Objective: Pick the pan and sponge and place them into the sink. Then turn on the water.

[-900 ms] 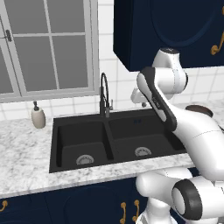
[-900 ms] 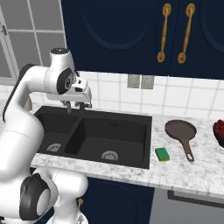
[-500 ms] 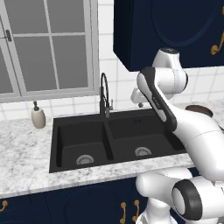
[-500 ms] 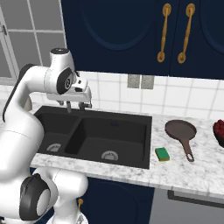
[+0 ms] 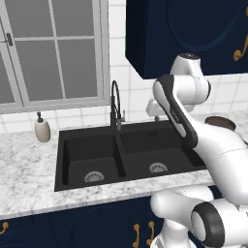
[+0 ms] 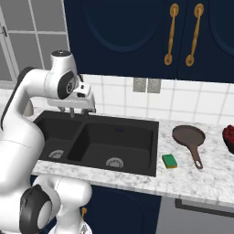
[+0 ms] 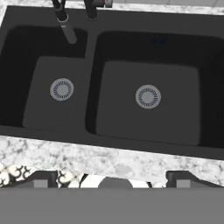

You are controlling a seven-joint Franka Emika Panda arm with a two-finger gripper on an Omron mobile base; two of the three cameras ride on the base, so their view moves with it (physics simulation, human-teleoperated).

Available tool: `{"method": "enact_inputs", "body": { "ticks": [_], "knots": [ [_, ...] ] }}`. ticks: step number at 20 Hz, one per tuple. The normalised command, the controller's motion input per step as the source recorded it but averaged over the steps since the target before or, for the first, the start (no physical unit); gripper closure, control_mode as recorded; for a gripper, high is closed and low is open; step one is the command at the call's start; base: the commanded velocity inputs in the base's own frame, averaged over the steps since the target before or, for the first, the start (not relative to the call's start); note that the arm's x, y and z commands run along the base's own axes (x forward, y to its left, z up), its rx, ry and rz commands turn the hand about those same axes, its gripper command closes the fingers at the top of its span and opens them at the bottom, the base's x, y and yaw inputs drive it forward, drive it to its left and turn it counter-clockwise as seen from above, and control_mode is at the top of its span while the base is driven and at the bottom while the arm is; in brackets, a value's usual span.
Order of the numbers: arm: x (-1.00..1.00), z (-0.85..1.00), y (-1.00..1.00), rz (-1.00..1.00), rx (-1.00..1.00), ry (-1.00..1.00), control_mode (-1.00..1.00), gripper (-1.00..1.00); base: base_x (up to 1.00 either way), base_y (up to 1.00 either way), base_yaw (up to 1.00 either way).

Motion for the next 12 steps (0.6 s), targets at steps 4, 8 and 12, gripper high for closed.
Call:
{"method": "enact_inputs", "body": {
  "ticks": [4,8,12],
  "knots": [
    [-0.46,-0.09,-0.21,-0.03,0.0,0.11,-1.0,-1.0,0.0,0.0,0.0],
    [-0.14,-0.16,-0.56,0.0,0.0,0.06,-1.0,-1.0,0.0,0.0,0.0],
    [-0.01,-0.2,-0.82,-0.03,0.0,0.05,-1.0,-1.0,0.0,0.0,0.0]
  ]
}}
